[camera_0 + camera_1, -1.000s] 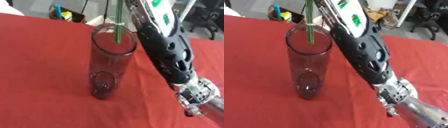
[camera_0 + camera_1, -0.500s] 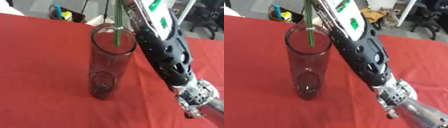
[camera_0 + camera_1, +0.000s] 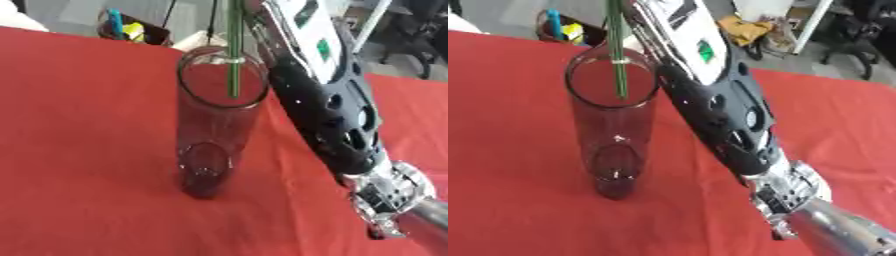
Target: Arrange flowers into the vase.
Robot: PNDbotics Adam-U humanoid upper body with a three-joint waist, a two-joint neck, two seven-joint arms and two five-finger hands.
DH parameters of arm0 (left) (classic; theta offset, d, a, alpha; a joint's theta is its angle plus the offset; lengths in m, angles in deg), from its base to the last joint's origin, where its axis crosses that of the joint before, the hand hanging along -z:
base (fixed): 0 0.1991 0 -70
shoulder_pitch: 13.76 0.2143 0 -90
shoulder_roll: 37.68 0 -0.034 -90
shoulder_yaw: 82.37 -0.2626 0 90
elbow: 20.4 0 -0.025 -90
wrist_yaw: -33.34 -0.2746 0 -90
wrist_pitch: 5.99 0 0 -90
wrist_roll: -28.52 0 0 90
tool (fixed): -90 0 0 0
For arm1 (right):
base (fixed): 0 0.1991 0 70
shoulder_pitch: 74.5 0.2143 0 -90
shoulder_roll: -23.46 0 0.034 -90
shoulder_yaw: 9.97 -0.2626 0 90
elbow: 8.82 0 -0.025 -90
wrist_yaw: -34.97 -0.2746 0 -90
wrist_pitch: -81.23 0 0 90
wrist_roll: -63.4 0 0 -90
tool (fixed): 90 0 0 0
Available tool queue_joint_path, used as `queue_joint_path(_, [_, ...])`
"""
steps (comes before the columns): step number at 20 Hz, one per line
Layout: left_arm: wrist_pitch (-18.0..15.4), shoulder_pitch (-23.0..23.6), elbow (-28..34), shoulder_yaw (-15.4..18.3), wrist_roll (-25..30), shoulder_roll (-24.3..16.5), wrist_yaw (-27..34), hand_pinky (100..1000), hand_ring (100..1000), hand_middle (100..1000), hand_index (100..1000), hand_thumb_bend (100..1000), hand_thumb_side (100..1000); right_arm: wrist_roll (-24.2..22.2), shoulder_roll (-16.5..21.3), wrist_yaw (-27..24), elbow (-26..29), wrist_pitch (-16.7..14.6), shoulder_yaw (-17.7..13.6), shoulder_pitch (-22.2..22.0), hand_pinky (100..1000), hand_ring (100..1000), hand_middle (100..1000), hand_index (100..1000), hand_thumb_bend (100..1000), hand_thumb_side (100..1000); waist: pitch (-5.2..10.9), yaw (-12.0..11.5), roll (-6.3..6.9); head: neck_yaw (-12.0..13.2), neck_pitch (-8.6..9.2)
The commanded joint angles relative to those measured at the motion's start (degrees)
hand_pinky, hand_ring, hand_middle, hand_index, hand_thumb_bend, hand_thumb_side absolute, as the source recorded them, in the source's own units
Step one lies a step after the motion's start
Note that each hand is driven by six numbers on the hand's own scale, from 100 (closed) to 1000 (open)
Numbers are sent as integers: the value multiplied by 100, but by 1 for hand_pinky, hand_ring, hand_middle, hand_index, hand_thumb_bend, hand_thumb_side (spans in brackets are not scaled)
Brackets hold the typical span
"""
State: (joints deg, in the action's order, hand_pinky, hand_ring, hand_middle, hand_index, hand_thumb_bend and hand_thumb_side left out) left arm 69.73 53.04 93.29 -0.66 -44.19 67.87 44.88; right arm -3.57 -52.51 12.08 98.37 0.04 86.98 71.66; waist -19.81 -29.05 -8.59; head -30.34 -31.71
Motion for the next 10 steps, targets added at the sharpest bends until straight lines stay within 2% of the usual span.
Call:
queue_joint_path(1, [25,-71,91,-37,-7,3,30,498,443,662,753,100,959,-135,76,216,147,15,-19,55,608,838,197,100,100,546,108,8,45,-6,49])
queue_joint_path(3, [27,-71,91,-40,-3,4,29,498,443,662,753,100,959,-219,68,276,152,46,-14,41,656,861,212,101,100,542,108,13,48,-11,55])
queue_joint_path(10, [32,-65,91,-52,18,16,30,497,442,663,752,100,959,-318,26,93,104,366,-34,56,664,888,211,100,100,516,100,21,69,-33,41])
